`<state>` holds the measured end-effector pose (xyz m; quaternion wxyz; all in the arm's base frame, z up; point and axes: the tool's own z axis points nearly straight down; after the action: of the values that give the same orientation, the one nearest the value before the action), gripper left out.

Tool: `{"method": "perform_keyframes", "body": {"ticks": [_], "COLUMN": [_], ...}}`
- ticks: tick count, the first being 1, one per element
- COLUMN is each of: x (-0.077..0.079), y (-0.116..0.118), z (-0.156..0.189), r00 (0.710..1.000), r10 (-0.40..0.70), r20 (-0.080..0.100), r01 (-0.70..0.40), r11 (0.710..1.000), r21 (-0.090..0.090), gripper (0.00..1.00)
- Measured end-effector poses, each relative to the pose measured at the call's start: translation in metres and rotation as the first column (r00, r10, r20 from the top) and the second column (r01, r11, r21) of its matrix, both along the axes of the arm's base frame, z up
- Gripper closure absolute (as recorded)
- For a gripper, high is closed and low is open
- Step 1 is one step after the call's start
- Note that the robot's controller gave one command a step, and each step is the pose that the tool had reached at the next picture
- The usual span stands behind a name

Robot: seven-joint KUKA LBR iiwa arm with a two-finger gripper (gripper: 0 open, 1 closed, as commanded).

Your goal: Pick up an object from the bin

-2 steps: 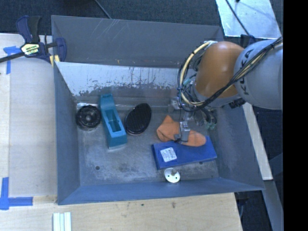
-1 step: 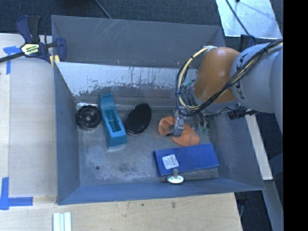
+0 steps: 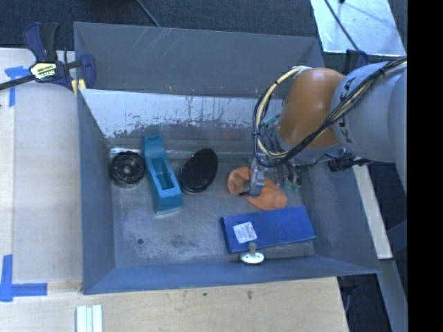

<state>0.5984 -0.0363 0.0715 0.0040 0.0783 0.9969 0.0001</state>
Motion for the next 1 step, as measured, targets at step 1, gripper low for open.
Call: {"method": "perform_keyframes", "body": {"ticks": [1], "x": [-0.008], "y": [0.0099], "z": [0.0453], "r00": [1.0], "r10": [0.006], "r20": [-0.012], "r01": [-0.006], "r11": [1.0], "r21": [0.001], "gripper": [1.0]}}
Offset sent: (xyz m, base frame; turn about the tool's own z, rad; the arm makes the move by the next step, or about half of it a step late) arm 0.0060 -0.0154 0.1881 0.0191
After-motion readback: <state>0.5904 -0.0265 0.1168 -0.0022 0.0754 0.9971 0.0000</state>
